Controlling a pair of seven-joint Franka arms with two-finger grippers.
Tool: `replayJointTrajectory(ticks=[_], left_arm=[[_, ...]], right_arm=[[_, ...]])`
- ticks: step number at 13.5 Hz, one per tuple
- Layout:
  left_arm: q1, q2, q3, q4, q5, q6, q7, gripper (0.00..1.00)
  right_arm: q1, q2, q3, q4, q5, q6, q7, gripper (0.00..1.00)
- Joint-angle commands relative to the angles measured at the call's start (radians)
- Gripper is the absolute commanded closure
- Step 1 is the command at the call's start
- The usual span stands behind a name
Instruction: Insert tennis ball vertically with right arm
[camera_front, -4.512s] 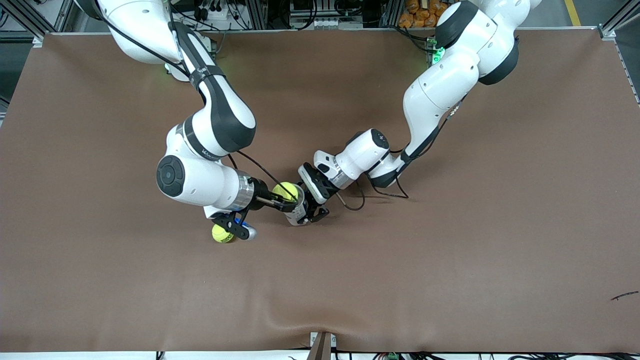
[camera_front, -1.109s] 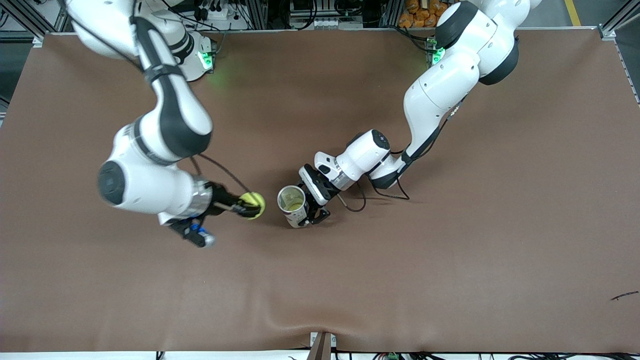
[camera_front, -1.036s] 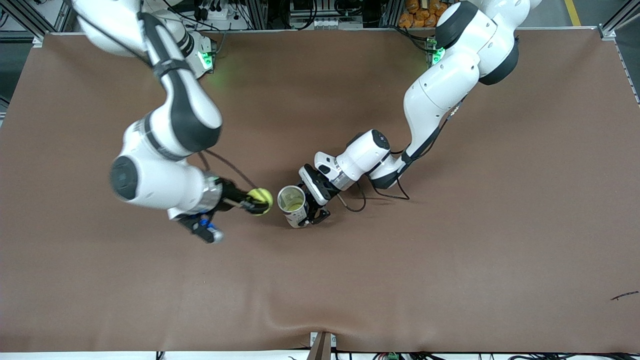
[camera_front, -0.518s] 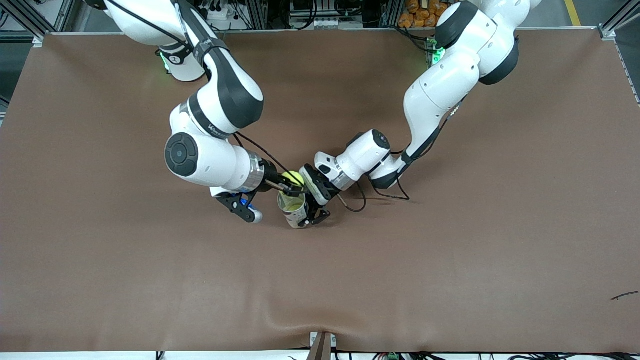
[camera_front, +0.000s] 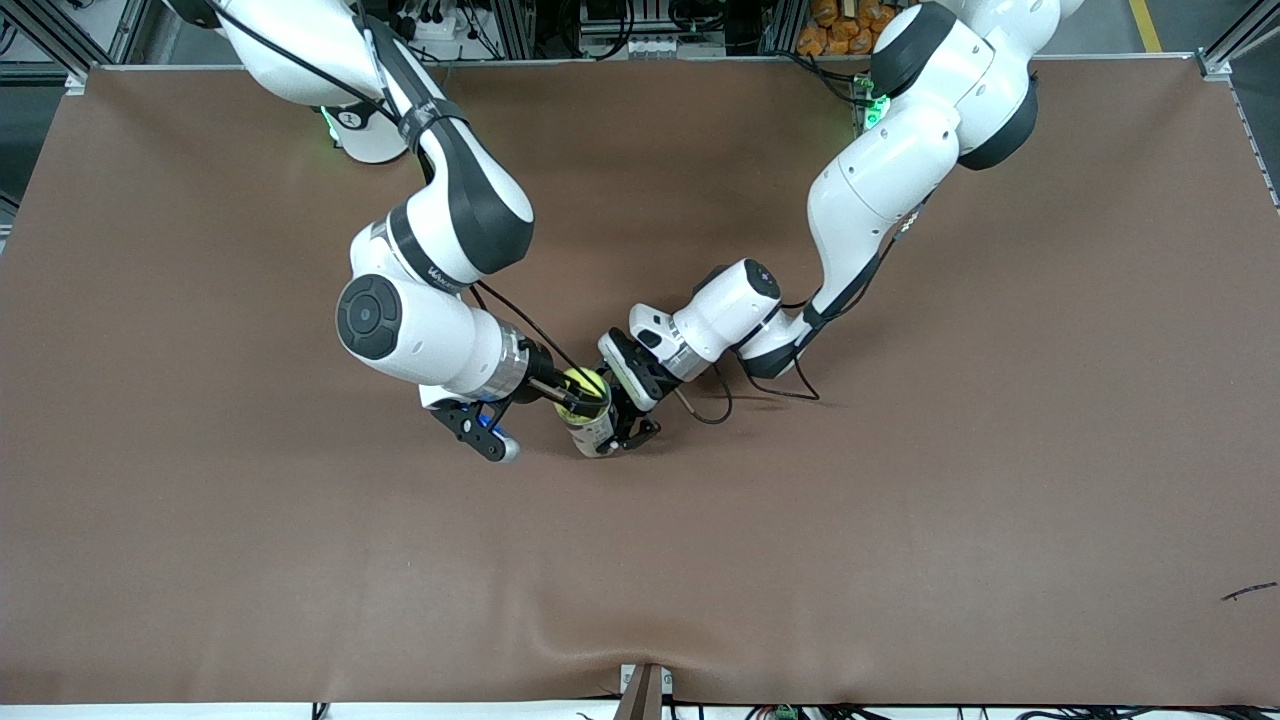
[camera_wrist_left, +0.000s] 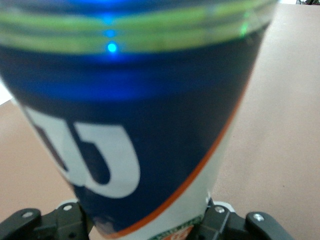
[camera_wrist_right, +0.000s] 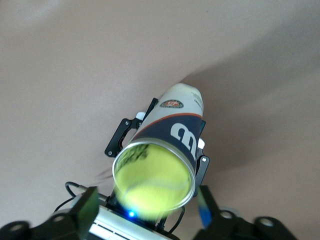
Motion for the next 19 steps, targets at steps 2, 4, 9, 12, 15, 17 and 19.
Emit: replayJointTrajectory(ticks=[2, 4, 9, 12, 15, 17, 19], left_arm=[[-0.013, -0.013, 0.012, 0.003, -0.001, 0.015, -0.015, 0.23], [-0.013, -0.013, 0.012, 0.003, 0.0, 0.015, -0.014, 0.23], [-0.012, -0.013, 0.012, 0.003, -0.001, 0.015, -0.017, 0.0], [-0.012, -0.013, 0.012, -0.001, -0.003, 0.015, -0.018, 0.0], [-0.002, -0.015, 0.012, -0.01, -0.004, 0.015, -0.017, 0.0], [0.014, -0.027, 0.012, -0.058, -0.003, 0.015, -0.015, 0.0], [0.019, -0.03, 0.012, -0.084, -0.004, 0.015, -0.015, 0.0]], right_arm=[[-0.045, -0.017, -0.006, -0.007, -0.062, -0.006, -0.091, 0.0], [-0.092, -0.028, -0.01, -0.018, -0.128, -0.055, -0.289, 0.0], [-0.31, -0.199, -0.014, -0.163, -0.229, -0.207, -0.794, 0.0], [-0.375, -0.353, -0.017, -0.286, -0.257, -0.25, -0.903, 0.0], [-0.469, -0.44, -0.015, -0.291, -0.338, -0.347, -0.98, 0.0], [-0.549, -0.479, -0.012, -0.291, -0.369, -0.385, -1.014, 0.0], [-0.557, -0.54, -0.014, -0.29, -0.398, -0.407, -1.031, 0.0]])
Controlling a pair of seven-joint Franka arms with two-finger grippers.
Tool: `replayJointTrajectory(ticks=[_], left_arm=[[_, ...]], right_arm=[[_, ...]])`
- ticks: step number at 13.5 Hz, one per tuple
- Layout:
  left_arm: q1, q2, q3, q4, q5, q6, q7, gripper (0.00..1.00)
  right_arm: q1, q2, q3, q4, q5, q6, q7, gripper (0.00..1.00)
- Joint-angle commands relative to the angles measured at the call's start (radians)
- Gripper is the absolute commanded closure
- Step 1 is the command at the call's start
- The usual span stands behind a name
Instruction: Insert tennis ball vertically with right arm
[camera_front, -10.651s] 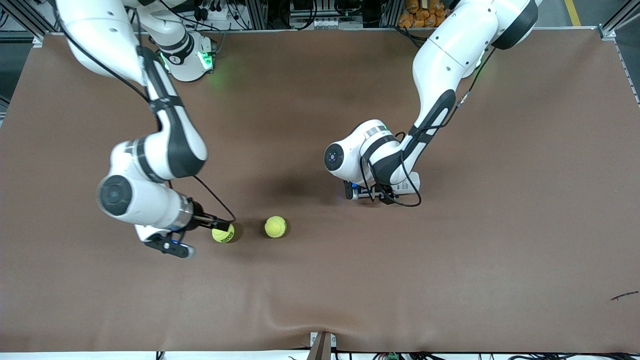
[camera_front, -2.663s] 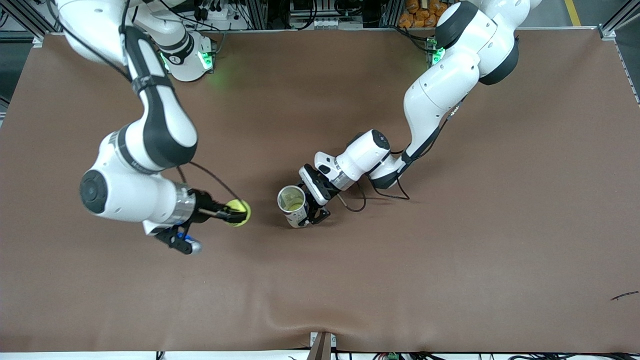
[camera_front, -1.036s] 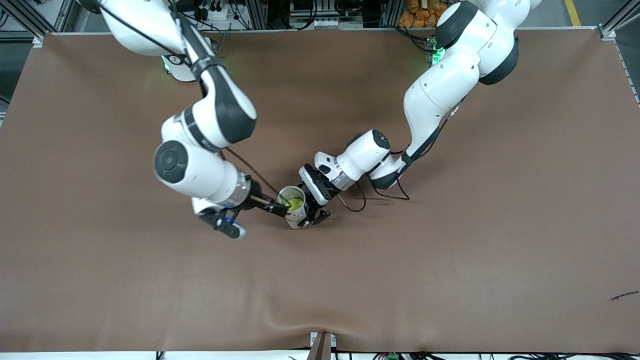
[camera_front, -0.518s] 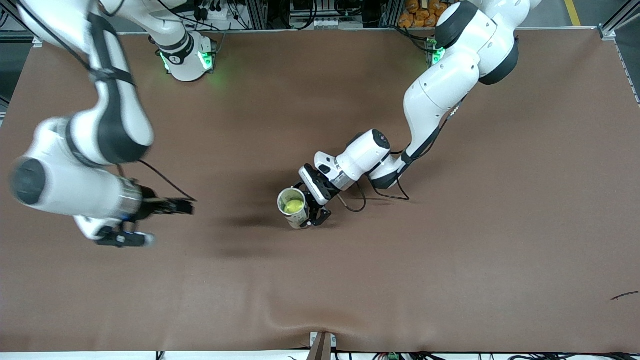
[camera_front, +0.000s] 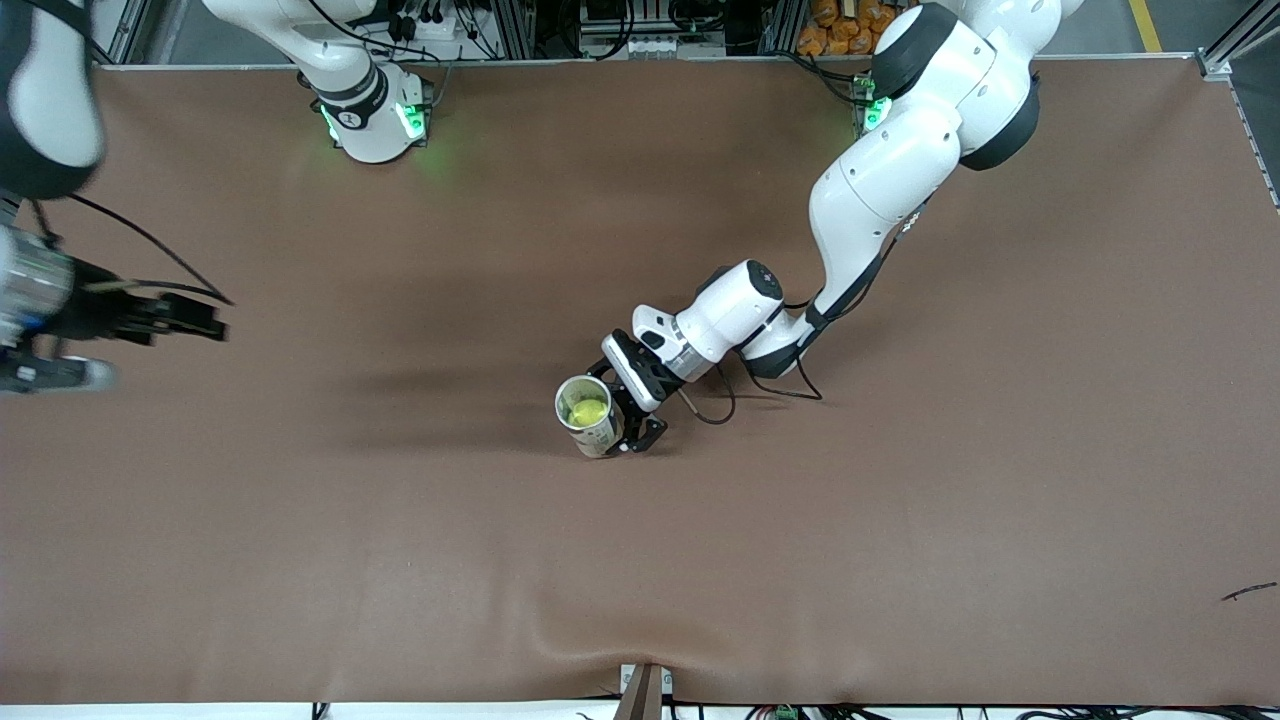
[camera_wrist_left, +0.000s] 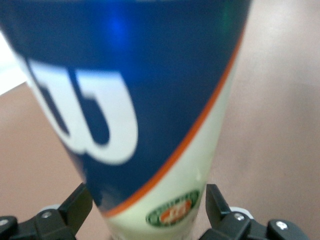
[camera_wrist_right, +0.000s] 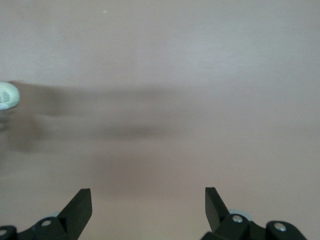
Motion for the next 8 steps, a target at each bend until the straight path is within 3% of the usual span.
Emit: replayJointTrajectory(ticks=[1, 8], left_arm=[[0.009, -0.03, 0.006, -0.065, -0.003, 0.009, -0.015, 0.0], [0.077, -0.082, 0.004, -0.221, 0.002, 0.009, -0.014, 0.0]], right_arm=[[-0.021, -0.109, 0.024, -0.042, -0.041, -0.051, -0.002, 0.0], [-0.025, -0.175, 0.021, -0.033, -0.099, -0.086, 0.019, 0.0]])
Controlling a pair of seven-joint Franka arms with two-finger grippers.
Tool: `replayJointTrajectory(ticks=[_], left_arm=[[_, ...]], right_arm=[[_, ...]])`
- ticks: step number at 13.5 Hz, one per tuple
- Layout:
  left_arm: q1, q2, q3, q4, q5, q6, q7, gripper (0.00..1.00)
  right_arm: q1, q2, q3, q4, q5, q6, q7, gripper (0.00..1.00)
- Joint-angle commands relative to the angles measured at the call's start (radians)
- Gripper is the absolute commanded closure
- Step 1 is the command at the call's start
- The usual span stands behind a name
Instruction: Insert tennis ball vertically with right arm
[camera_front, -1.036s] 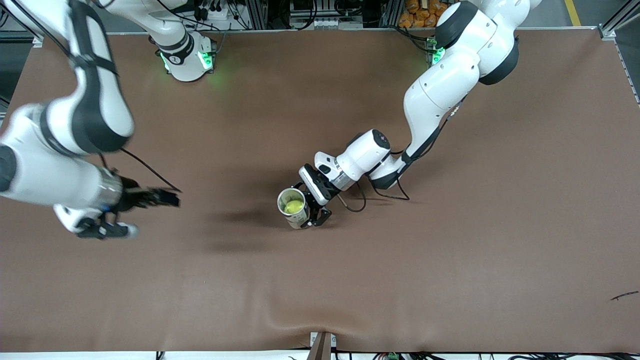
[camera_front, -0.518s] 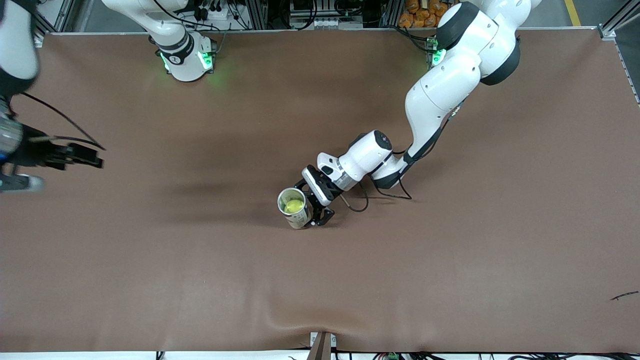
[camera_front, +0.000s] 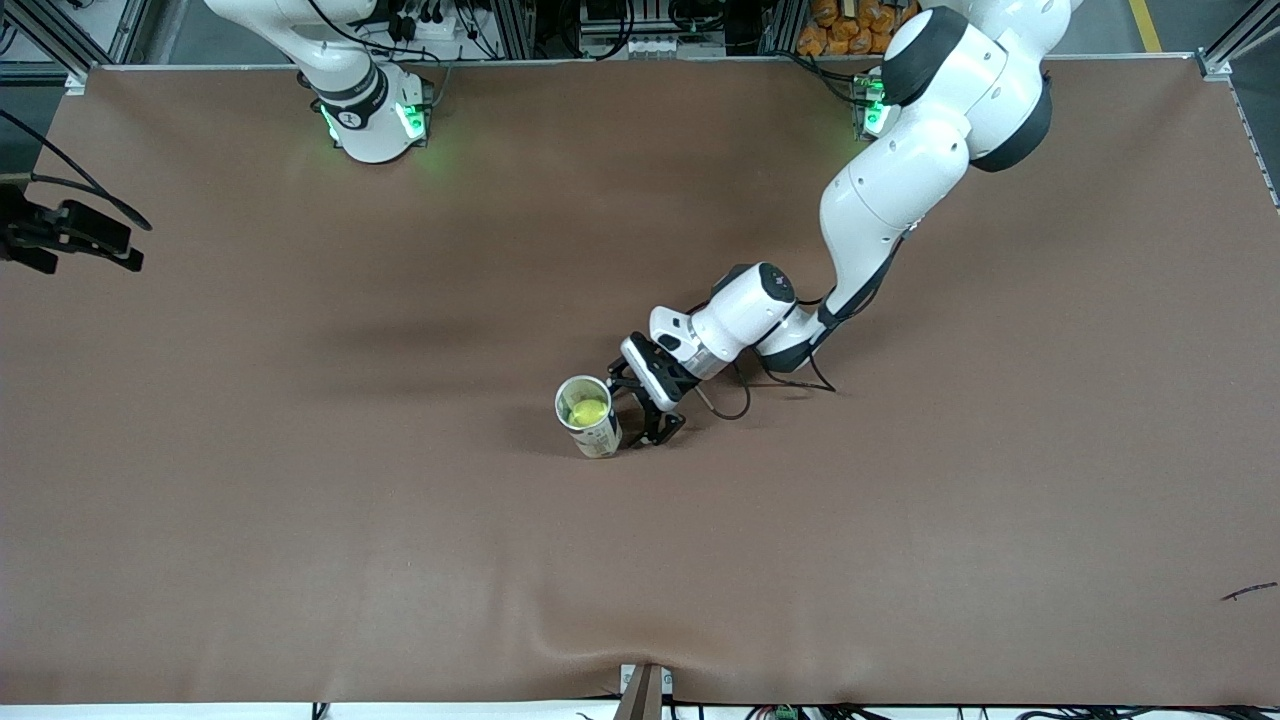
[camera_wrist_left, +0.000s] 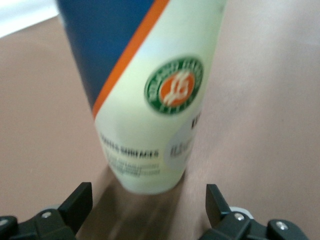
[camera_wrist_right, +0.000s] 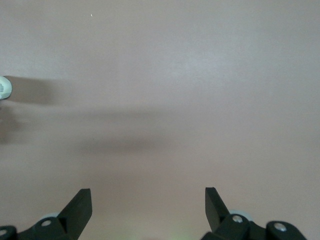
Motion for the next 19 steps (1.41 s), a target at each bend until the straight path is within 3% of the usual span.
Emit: replayJointTrajectory(ticks=[1, 7, 11, 14, 19], left_arm=[[0.04, -0.095, 0.002, -0.134, 0.002, 0.006, -0.017, 0.0], [0.19, -0.121, -0.016, -0.162, 0.002, -0.006, -0.072, 0.0], [0.285, -0.121, -0.016, -0.062, -0.012, -0.076, -0.185, 0.0], [0.412, -0.124, -0.024, -0.007, -0.012, -0.119, -0.195, 0.0], [0.541, -0.164, -0.061, 0.027, -0.015, -0.28, -0.239, 0.0]], right_arm=[[-0.017, -0.021, 0.005, -0.021, -0.024, -0.01, 0.011, 0.0], [-0.017, -0.018, 0.011, 0.021, -0.006, -0.111, 0.078, 0.0], [-0.008, 0.0, 0.012, 0.073, -0.004, -0.113, 0.081, 0.0], [-0.017, 0.0, 0.011, 0.082, -0.006, -0.113, 0.067, 0.0], [-0.006, 0.019, 0.012, 0.117, -0.004, -0.104, 0.075, 0.0]])
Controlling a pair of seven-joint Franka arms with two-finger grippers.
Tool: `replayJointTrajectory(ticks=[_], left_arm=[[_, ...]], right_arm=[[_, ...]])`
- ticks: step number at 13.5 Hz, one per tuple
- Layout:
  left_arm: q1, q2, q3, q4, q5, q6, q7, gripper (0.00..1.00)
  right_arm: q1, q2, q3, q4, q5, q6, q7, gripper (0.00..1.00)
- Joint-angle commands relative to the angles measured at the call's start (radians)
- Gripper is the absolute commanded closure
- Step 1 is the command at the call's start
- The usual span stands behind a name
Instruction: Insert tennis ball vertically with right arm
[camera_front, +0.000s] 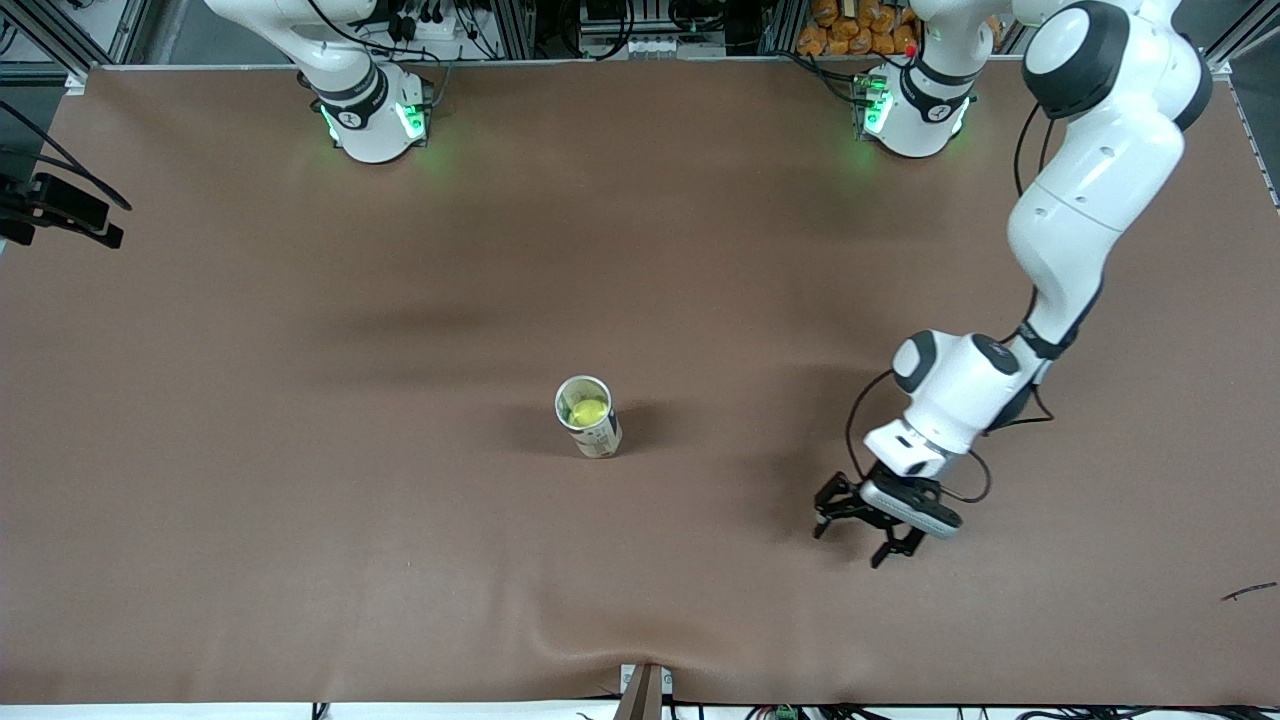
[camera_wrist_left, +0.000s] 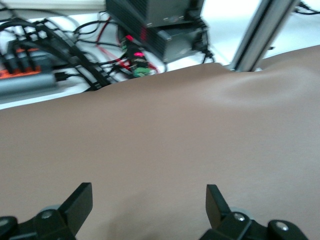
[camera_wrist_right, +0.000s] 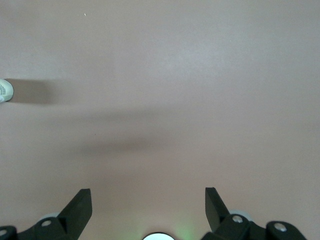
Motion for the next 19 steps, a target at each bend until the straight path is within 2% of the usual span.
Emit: replayJointTrajectory(ticks=[1, 5, 7, 12, 19], left_arm=[[0.038, -0.045, -0.015, 0.03, -0.013, -0.143, -0.061, 0.0], [0.081, -0.153, -0.018, 0.071, -0.013, -0.453, -0.122, 0.0], [0.09, -0.238, -0.017, 0.058, -0.012, -0.579, -0.2, 0.0], [0.09, -0.449, -0.015, 0.064, -0.009, -0.988, -0.285, 0.0], [0.146, -0.675, -0.02, 0.064, -0.022, -1.332, -0.276, 0.0]], right_arm=[[-0.01, 0.024, 0.004, 0.037, 0.0, -0.011, 0.005, 0.0], [-0.017, 0.03, 0.004, 0.039, 0.0, -0.011, 0.013, 0.0], [-0.015, 0.041, 0.004, 0.039, -0.002, -0.009, 0.016, 0.0], [-0.015, 0.044, 0.003, 0.039, -0.002, -0.009, 0.016, 0.0], [-0.004, 0.042, 0.004, 0.039, -0.011, 0.031, 0.014, 0.0]])
